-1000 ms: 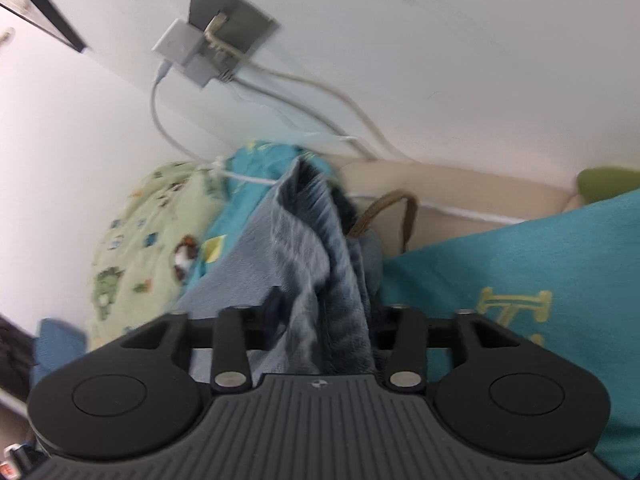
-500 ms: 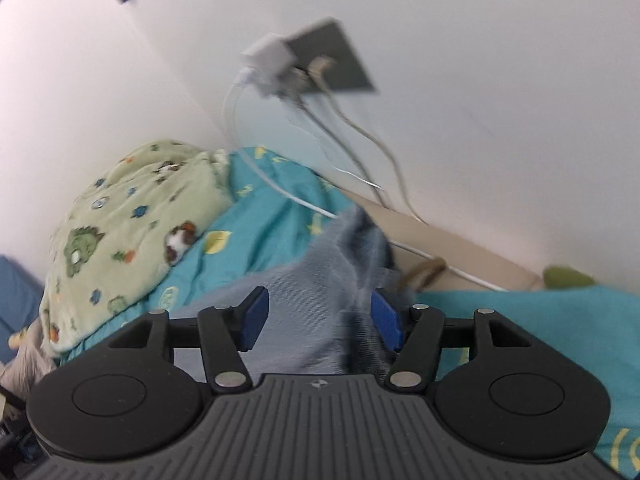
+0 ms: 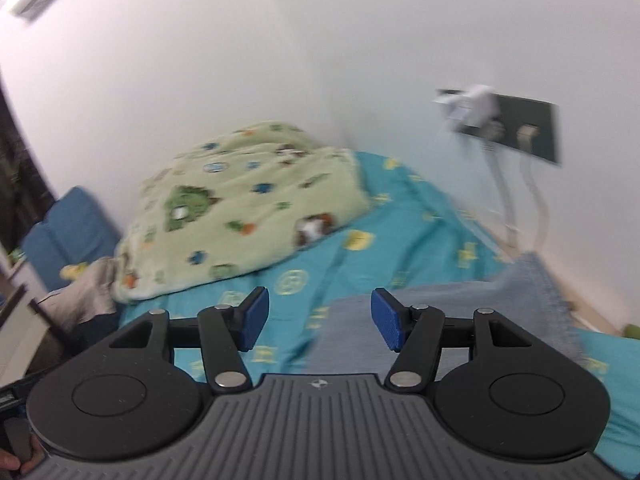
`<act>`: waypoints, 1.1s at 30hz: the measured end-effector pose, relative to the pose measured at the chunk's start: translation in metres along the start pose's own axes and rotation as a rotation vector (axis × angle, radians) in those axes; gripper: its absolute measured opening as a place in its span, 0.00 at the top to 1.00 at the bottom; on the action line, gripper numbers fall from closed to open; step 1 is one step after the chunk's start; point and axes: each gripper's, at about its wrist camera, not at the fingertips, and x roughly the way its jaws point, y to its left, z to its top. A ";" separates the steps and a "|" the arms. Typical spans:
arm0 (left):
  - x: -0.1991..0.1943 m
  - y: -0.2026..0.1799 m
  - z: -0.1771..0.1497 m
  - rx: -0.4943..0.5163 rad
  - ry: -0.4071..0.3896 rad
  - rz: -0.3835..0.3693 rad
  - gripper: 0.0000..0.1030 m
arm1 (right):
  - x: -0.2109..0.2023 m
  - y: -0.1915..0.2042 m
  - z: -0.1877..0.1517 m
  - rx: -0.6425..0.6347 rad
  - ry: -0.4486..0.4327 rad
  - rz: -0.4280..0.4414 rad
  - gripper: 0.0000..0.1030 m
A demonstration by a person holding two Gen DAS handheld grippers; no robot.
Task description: Fold clothes
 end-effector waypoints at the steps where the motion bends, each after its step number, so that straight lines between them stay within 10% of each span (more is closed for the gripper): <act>1: -0.009 0.006 0.000 0.003 -0.006 0.022 0.05 | 0.000 0.014 -0.001 -0.022 0.002 0.015 0.41; 16: -0.087 0.087 -0.027 0.028 -0.095 0.310 0.01 | 0.038 0.173 -0.057 -0.252 0.024 0.208 0.41; 33: -0.041 0.119 -0.082 0.016 -0.050 0.413 0.00 | 0.089 0.179 -0.142 -0.363 0.044 0.197 0.38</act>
